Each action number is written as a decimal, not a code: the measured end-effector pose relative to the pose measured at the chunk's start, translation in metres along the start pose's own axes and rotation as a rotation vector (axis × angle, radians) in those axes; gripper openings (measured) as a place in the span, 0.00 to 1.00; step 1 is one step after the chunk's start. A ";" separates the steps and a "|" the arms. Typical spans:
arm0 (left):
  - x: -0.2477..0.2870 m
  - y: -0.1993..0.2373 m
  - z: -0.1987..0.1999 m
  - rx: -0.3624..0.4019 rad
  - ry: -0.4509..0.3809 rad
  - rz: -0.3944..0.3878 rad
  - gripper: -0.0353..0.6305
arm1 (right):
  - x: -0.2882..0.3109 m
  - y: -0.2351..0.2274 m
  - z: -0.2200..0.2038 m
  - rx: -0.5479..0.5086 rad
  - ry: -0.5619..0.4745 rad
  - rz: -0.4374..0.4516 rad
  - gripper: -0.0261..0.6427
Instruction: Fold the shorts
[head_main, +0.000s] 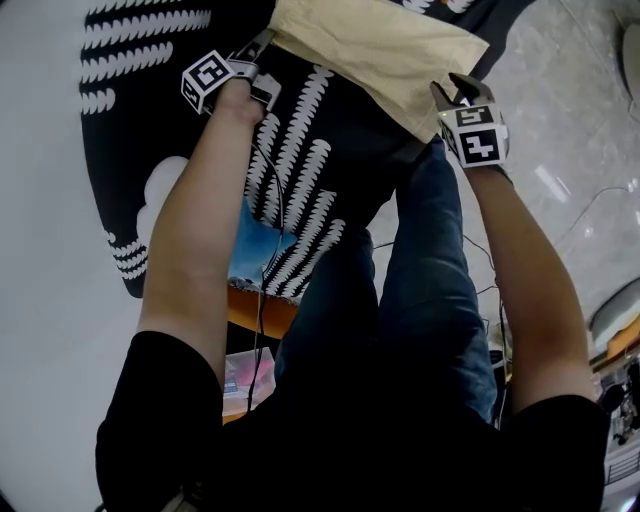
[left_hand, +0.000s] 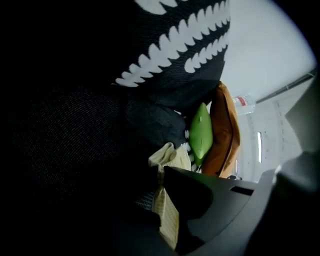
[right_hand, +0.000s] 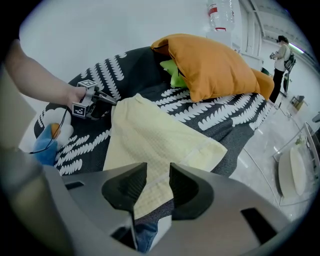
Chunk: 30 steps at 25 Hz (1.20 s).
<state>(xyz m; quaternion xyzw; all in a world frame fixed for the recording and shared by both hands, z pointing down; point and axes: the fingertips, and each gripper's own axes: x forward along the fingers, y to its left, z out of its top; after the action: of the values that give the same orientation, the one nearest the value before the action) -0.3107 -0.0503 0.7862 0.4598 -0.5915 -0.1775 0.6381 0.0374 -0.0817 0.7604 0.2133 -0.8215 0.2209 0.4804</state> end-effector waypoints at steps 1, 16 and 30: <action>0.000 -0.009 0.001 0.038 0.004 -0.012 0.13 | -0.001 -0.002 -0.001 0.008 -0.006 -0.007 0.26; -0.005 -0.136 -0.040 0.698 0.155 -0.148 0.13 | -0.032 -0.005 -0.027 0.172 -0.035 -0.016 0.26; 0.021 -0.220 -0.146 1.004 0.375 -0.273 0.13 | -0.074 -0.025 -0.048 0.254 -0.058 -0.048 0.26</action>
<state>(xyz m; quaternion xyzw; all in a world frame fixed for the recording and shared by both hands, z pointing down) -0.1018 -0.1245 0.6414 0.8040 -0.4147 0.1301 0.4059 0.1177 -0.0651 0.7204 0.2984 -0.7952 0.3052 0.4306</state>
